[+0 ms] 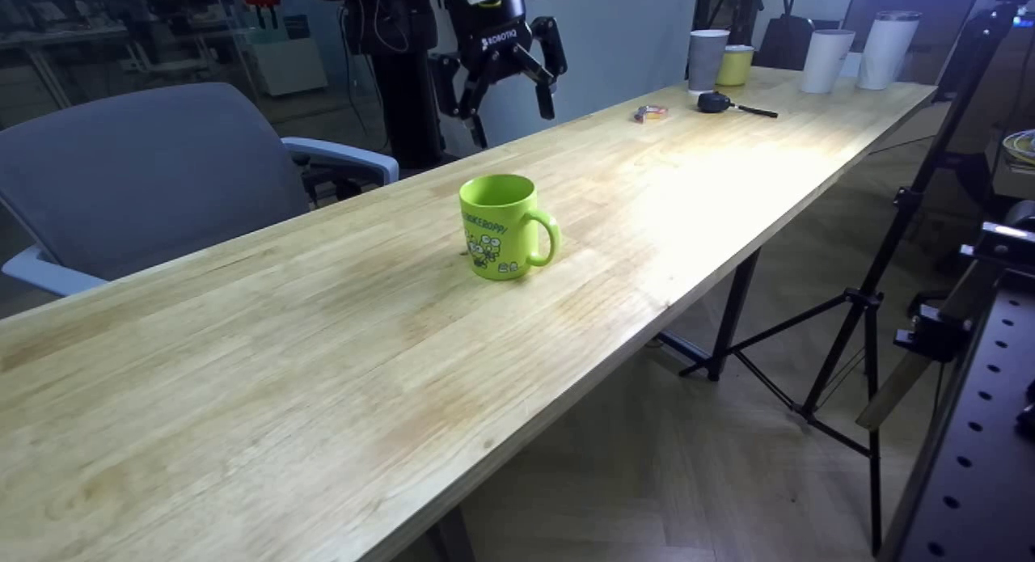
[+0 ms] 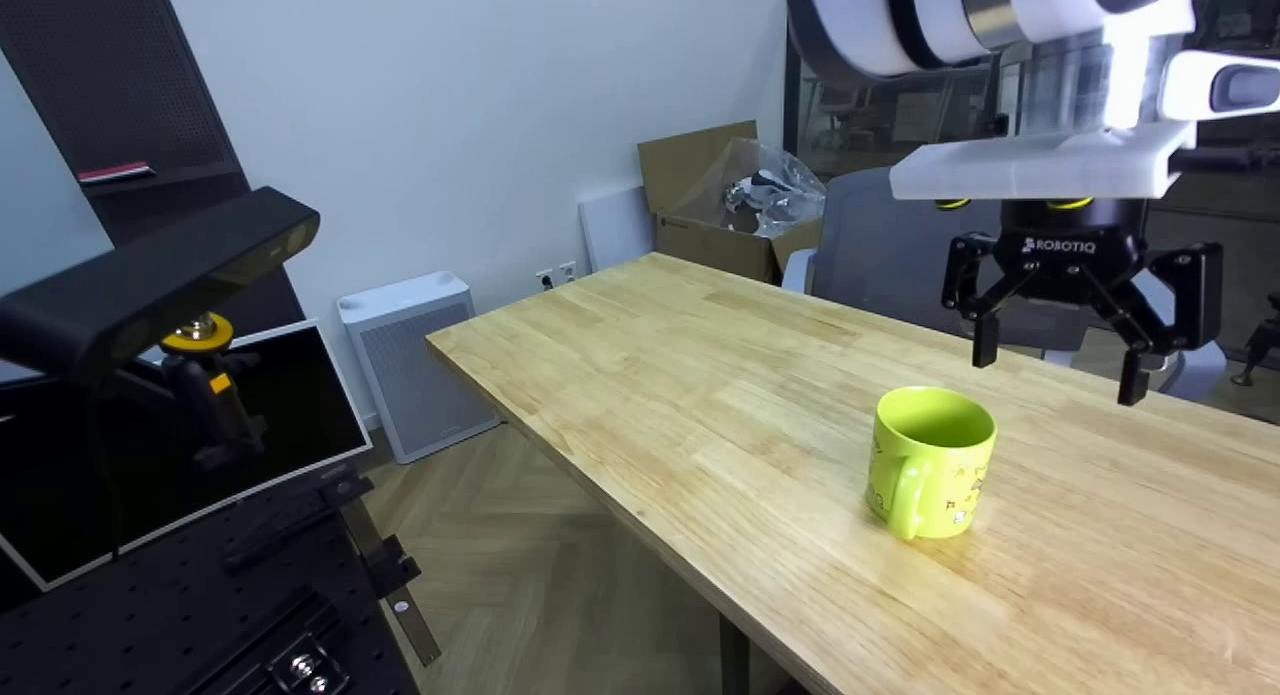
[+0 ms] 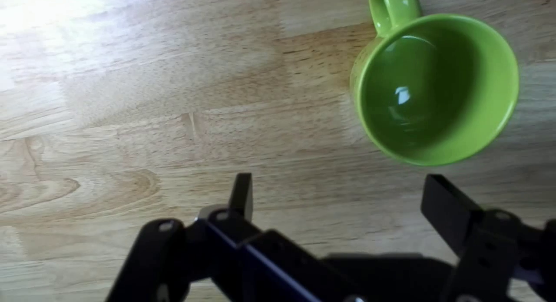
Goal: Pick up the cup and slightly move it to the left. Pick up the cup and move it forward. Pick up the cup and move it to the left.
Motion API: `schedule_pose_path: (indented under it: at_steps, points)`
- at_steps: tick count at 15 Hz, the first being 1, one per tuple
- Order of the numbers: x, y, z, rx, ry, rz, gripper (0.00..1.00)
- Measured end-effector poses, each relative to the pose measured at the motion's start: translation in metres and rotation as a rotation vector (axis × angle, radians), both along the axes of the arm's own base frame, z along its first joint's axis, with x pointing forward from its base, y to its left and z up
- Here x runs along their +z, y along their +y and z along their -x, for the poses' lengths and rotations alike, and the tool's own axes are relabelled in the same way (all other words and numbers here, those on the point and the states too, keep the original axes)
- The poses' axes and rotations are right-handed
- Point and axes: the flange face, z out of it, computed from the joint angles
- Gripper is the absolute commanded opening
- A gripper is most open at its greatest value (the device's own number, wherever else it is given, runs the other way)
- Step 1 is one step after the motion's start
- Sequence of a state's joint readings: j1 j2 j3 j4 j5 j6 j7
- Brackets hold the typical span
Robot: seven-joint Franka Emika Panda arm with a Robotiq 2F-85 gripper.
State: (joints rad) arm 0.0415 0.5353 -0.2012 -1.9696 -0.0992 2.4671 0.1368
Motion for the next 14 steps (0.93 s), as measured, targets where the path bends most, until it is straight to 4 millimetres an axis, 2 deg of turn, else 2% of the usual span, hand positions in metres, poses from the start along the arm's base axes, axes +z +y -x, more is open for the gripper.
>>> schedule_pose_path:
  at_steps: [2,5,14]
  points:
    - [0.014,0.0,-0.003,-0.003,-0.011,0.001,1.0]
    - [0.024,0.002,-0.001,-0.006,0.01,-0.011,1.0]
    - [0.015,0.018,0.017,0.012,0.038,-0.036,1.0]
